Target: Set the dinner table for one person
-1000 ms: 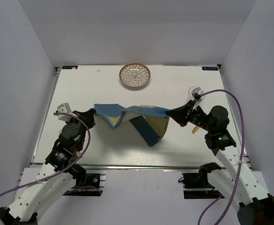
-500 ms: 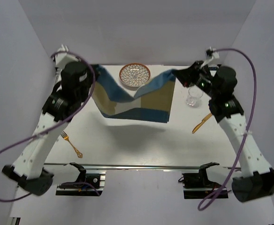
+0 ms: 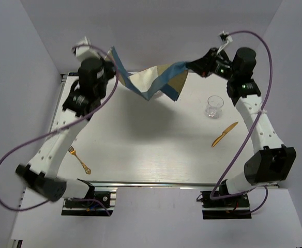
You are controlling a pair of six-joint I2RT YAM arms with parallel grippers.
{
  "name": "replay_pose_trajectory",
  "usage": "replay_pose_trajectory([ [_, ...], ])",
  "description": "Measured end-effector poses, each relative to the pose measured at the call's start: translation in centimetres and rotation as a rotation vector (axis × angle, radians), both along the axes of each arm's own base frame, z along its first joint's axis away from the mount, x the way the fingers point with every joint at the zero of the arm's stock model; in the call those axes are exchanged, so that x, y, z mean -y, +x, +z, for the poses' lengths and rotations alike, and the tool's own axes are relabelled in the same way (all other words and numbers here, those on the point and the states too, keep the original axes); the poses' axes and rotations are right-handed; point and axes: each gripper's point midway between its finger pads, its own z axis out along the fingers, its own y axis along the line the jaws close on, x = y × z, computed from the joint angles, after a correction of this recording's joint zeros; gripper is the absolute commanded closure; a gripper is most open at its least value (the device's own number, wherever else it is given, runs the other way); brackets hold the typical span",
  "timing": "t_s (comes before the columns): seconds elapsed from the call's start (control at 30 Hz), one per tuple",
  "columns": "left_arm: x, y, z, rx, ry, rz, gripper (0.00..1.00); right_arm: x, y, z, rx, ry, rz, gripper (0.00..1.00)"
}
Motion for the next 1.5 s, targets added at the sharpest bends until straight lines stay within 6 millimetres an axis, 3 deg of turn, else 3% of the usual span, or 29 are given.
replay_pose_trajectory([
  [0.13, -2.3, -5.4, -5.4, 0.017, -0.044, -0.016, 1.0, -0.2, -3.2, -5.3, -0.042, -0.002, 0.085, 1.0],
  [0.23, -3.6, -8.9, -10.1, 0.007, -0.11, -0.013, 1.0, -0.2, -6.2, -10.7, -0.111, -0.009, 0.13, 1.0],
  [0.33, -4.9, -11.7, -15.8, -0.054, -0.167, 0.008, 0.97, 0.3, -9.9, -15.9, -0.193, -0.014, 0.137, 0.89],
  [0.37, -5.2, -12.5, -17.6, -0.082, -0.18, 0.014, 0.84, 0.6, -11.5, -17.6, -0.223, -0.016, 0.132, 0.76],
  [0.4, -5.5, -13.4, -19.4, -0.114, -0.192, 0.019, 0.54, 0.9, -12.9, -18.8, -0.236, -0.02, 0.118, 0.38],
  [0.43, -5.8, -14.2, -21.0, -0.148, -0.191, 0.023, 0.4, 1.2, -14.4, -19.7, -0.248, -0.021, 0.11, 0.14],
  [0.47, -6.1, -15.1, -22.4, -0.18, -0.206, 0.026, 0.26, 1.6, -15.6, -20.4, -0.249, -0.024, 0.097, 0.11],
  [0.5, -6.3, -15.9, -23.3, -0.205, -0.219, 0.031, 0.02, 1.8, -16.7, -20.5, -0.234, -0.028, 0.086, 0.11],
  [0.67, -7.6, -19.4, -25.7, -0.311, -0.252, 0.058, 0.02, 3.2, -19.1, -18.5, -0.132, -0.038, -0.004, 0.11],
  [0.8, -8.2, -20.6, -24.8, -0.37, -0.237, 0.077, 0.02, 3.5, -17.6, -19.1, -0.237, -0.082, -0.062, 0.11],
  [0.87, -7.9, -19.9, -24.5, -0.405, -0.214, 0.081, 0.02, 3.2, -15.9, -20.9, -0.34, -0.12, -0.086, 0.11],
  [0.93, -6.7, -18.5, -25.5, -0.488, -0.168, 0.076, 0.02, 2.4, -14.3, -23.4, -0.449, -0.177, -0.101, 0.11],
  [1.07, -3.1, -14.6, -30.9, -0.755, -0.071, 0.062, 0.02, -0.2, -11.5, -29.1, -0.658, -0.373, -0.117, 0.11],
  [1.2, -2.1, -14.8, -37.2, -0.986, -0.021, 0.109, 0.02, -3.8, -7.5, -31.1, -0.687, -0.527, -0.113, 0.11],
  [1.43, -2.0, -15.9, -40.1, -1.083, -0.041, 0.151, 0.02, -8.1, -3.5, -35.3, -0.723, -0.699, -0.117, 0.11],
  [1.5, -2.1, -16.0, -41.4, -1.125, -0.02, 0.166, 0.02, -8.1, -3.0, -37.4, -0.74, -0.746, -0.146, 0.11],
])
